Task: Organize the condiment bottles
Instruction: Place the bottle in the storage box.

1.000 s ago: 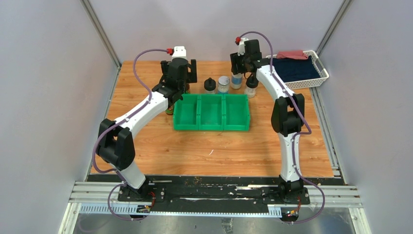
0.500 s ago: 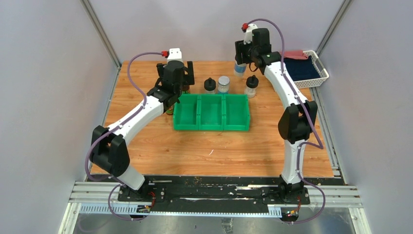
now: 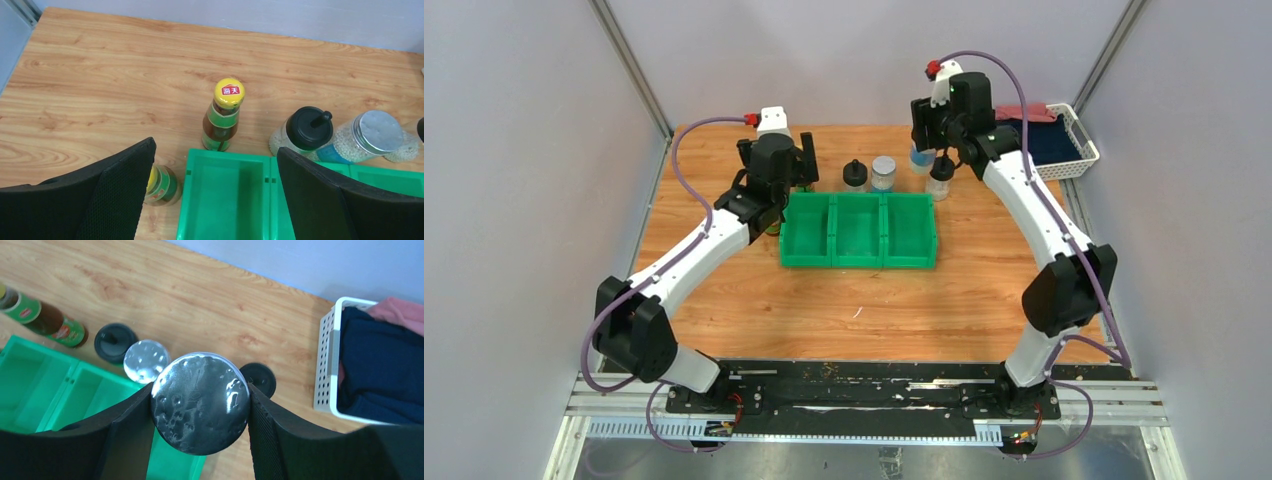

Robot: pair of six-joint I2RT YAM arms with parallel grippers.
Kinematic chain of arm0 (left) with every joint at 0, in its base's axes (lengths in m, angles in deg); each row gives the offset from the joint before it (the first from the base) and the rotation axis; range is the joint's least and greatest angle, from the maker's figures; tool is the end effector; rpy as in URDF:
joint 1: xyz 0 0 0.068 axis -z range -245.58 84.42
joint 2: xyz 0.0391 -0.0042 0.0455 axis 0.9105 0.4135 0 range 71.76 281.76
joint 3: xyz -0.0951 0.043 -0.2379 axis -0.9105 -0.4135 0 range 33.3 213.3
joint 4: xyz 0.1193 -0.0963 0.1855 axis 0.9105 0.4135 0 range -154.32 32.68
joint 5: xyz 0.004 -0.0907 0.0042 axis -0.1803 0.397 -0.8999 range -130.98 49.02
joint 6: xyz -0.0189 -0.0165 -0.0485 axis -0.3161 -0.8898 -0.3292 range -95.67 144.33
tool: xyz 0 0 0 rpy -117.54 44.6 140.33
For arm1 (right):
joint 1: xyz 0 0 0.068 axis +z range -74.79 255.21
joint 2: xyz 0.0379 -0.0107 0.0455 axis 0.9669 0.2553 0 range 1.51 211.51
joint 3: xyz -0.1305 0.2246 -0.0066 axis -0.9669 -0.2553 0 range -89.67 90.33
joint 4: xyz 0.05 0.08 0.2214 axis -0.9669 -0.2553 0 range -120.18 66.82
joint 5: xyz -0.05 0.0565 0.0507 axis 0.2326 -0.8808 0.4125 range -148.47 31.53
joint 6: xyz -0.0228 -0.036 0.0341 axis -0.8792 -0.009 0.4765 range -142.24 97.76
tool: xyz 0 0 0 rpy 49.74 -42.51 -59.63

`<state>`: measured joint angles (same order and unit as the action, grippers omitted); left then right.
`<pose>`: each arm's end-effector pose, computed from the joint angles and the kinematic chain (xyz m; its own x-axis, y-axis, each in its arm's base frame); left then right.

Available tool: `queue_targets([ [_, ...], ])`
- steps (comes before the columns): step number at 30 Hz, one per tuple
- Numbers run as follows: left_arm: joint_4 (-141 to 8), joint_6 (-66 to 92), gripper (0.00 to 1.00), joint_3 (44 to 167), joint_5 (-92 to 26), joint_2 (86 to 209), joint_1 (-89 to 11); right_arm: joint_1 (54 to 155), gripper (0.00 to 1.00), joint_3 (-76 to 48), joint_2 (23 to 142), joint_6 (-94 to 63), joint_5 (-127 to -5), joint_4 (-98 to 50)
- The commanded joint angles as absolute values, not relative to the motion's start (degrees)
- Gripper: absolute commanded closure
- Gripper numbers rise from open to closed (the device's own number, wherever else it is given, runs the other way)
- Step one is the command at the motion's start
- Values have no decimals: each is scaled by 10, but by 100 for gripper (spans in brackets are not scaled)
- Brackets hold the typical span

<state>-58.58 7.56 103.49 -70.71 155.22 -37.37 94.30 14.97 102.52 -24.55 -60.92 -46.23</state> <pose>0.2924 -0.1362 0.3353 -0.2739 -0.1375 -0.9519 -0.0855 0.9893 -0.1183 0.3686 0.1291 0.3967 -0.2992 -0.1461 -0.9429 -0.3772 0.9258 -0.0237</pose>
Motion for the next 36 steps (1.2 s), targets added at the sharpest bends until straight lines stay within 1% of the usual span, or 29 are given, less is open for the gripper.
queue_targets([
  [1,-580,61,0,1027,-708,1531,-364,975,100,92,951,-234,-585,-434],
  [3,-579,58,0,1023,-708,1527,-362,986,100,62,926,-231,-562,-429],
  [12,-585,50,0,1002,-705,1511,-357,1030,100,-52,852,-205,-529,-406],
  [21,-591,48,0,982,-707,1495,-355,1062,100,-101,827,-197,-508,-391],
  [36,-594,46,0,968,-712,1479,-350,1066,100,-162,809,-189,-505,-345],
])
